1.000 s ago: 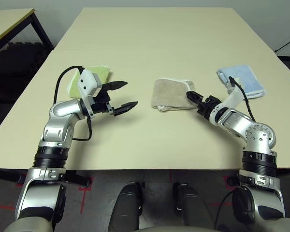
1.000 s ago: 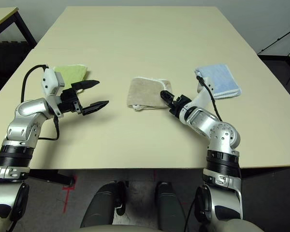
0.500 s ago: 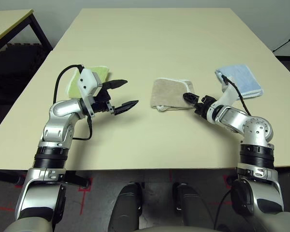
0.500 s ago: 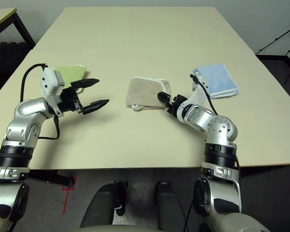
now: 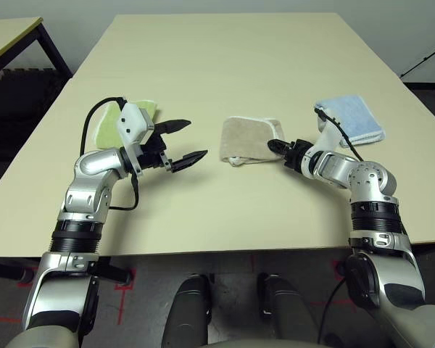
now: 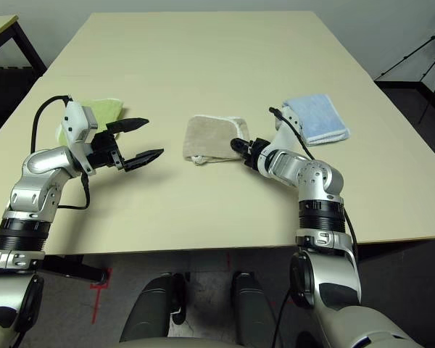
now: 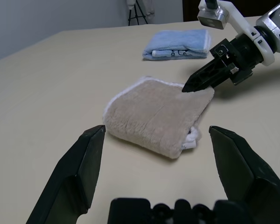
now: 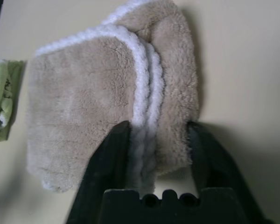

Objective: Fold the towel and set it aside.

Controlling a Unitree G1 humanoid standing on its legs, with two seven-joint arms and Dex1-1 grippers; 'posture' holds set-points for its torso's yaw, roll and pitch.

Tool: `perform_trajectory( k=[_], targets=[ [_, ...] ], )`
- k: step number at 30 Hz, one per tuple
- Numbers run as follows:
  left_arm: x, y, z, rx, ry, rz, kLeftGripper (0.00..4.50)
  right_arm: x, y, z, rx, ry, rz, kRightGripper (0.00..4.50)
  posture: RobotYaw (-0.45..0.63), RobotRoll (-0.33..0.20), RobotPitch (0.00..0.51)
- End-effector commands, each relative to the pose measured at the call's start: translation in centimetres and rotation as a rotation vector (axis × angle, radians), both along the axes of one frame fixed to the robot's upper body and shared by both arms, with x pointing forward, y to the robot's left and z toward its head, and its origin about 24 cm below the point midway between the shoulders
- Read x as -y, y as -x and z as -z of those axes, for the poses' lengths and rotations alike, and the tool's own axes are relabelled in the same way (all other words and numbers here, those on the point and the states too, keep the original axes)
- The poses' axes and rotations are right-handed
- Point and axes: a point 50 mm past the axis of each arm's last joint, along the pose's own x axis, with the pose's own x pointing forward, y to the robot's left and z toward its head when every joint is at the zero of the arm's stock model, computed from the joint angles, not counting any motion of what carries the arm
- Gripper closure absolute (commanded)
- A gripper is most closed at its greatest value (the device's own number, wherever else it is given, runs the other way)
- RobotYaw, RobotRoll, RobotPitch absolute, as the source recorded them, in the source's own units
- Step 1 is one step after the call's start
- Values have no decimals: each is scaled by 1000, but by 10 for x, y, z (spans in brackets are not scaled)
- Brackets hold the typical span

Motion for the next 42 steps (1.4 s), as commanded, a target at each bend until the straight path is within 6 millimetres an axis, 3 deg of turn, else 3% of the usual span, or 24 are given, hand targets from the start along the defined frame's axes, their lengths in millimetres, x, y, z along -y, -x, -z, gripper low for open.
perform_trajectory(
  k=[1,3,5,11,28,42],
  targets=[
    [4,0,2,-8,-12,6,0,-4,10,23,-107,22,-44,3199,155,0,172],
    [5,-1,3,-10,-11,9,0,-2,11,22,-103,21,-44,4022,143,0,176],
    [6,-1,3,-12,-10,11,0,-2,12,20,-94,18,-46,4494,143,0,176],
    [9,-3,3,-13,-9,16,0,-3,11,10,-41,-2,-49,4500,131,0,177],
    [12,-5,6,-20,-6,18,0,2,9,-51,243,-88,-134,4500,116,0,173],
    [15,-8,6,-22,-12,29,0,32,8,-73,345,-57,-48,4500,98,0,170]
  ],
)
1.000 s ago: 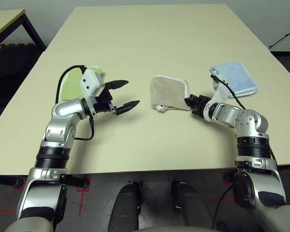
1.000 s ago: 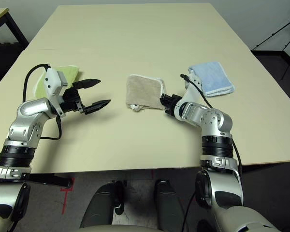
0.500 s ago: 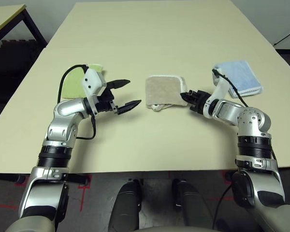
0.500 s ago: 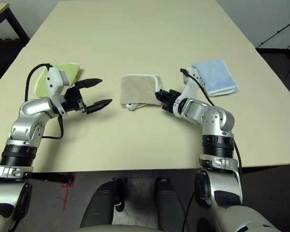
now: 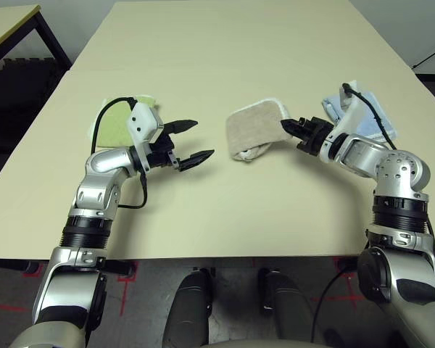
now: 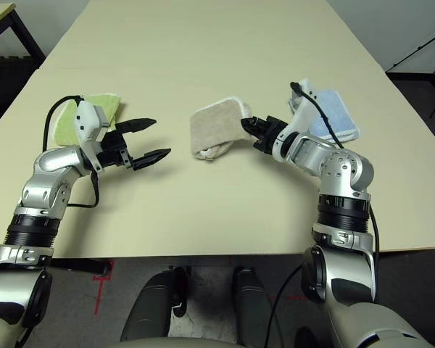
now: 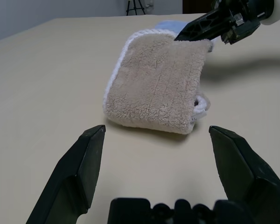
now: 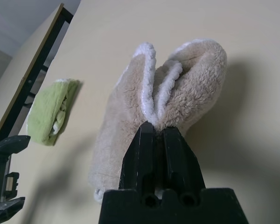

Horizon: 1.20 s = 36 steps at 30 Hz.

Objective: Fold the towel and set it aside.

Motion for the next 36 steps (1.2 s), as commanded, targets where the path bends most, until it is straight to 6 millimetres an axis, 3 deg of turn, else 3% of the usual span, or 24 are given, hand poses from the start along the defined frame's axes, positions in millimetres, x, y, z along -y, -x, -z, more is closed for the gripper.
perform_trajectory(
  k=[1,23,31,36],
  targets=[
    [2,-1,4,-10,-15,14,0,12,1,-12,61,-3,40,4500,98,0,170],
    [11,-7,5,-3,-19,50,0,78,-30,-41,241,114,445,4500,55,0,158],
    [12,-7,5,-6,-23,55,0,97,-37,-40,276,154,572,4500,48,0,161],
    [11,-7,6,-7,-26,52,0,105,-31,-34,291,159,672,4500,48,0,161]
  ],
)
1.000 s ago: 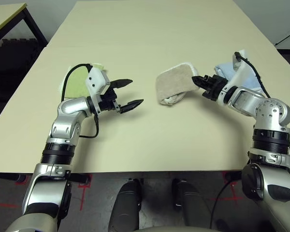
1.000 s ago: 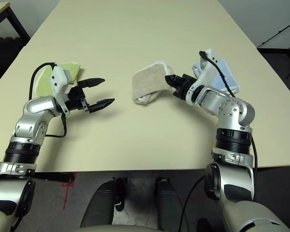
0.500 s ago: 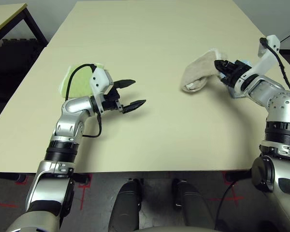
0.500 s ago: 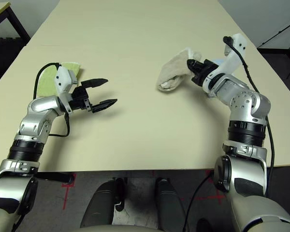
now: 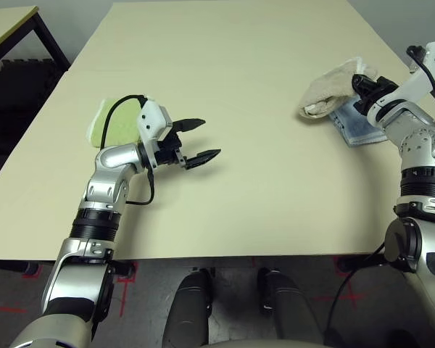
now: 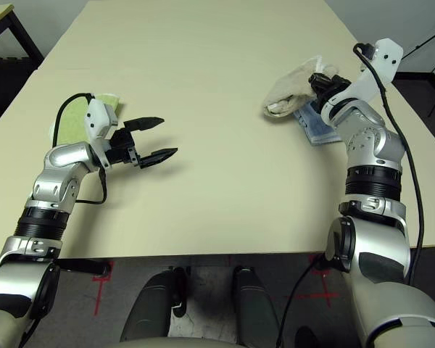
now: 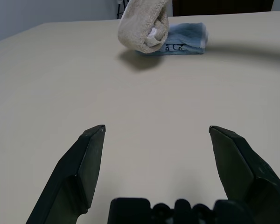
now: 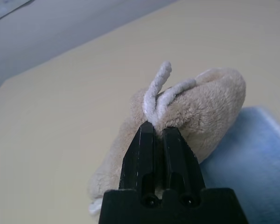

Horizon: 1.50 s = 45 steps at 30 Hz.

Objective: Fold the towel and set it aside.

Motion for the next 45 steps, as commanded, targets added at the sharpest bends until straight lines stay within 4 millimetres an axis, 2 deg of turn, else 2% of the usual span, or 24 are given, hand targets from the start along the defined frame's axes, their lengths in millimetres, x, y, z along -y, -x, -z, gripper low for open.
perform_trajectory(
  k=[1,6,14,18,24,26,31,39,45],
  targets=[
    [1,1,3,-7,-23,10,0,14,8,3,30,-5,102,4500,48,0,161],
    [4,0,4,-12,-23,19,0,21,10,2,43,-9,151,4500,29,0,170],
    [6,-1,3,-12,-23,27,0,32,8,-14,95,-1,225,4500,22,0,172],
    [5,-1,4,-14,-24,28,0,40,12,-6,75,-9,261,4500,22,0,172],
    [6,0,5,-17,-23,28,0,19,23,24,-3,-22,188,4500,16,0,182],
    [6,0,5,-19,-24,30,0,18,24,27,-6,-28,199,4500,16,0,182],
    [8,0,5,-21,-25,36,0,17,15,10,38,-36,206,4500,12,0,183],
    [7,0,6,-21,-24,30,0,14,-12,-26,91,9,160,4500,20,0,181],
    [4,4,7,-28,-23,22,0,11,-22,-26,73,37,139,4500,48,0,198]
  ],
)
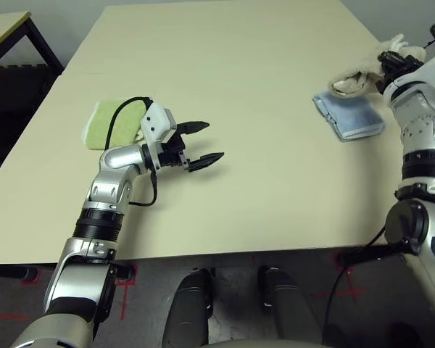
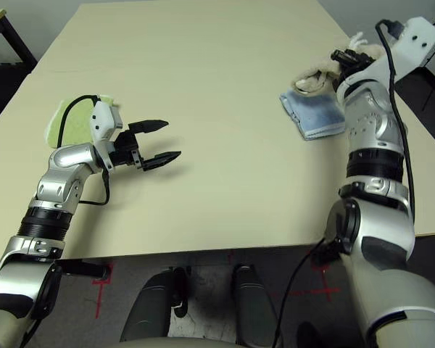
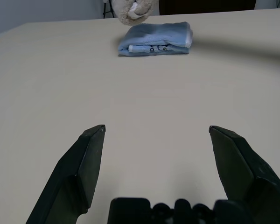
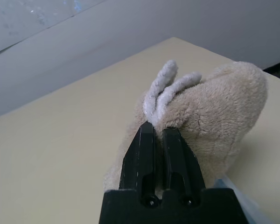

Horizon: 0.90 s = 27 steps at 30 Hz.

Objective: Fold the towel and set it aside.

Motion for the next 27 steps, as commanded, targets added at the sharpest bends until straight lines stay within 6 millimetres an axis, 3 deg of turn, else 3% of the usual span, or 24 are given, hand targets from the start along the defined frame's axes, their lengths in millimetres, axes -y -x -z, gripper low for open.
perform_trajectory(
  k=[1,8,14,21,27],
  targets=[
    [-1,4,4,-16,-17,-3,0,3,-3,6,-28,27,3,4500,55,0,203],
    [-7,12,6,-30,-26,-21,0,3,9,51,-120,-9,6,4500,84,0,225],
    [-9,13,6,-41,-36,-23,0,-13,55,93,-209,-102,21,4500,63,0,233],
    [-7,11,5,-42,-40,-11,0,-22,94,117,-278,-242,134,4500,44,0,236],
    [-6,10,6,-42,-42,-7,0,-8,100,123,-291,-279,236,4500,39,0,233]
  ],
)
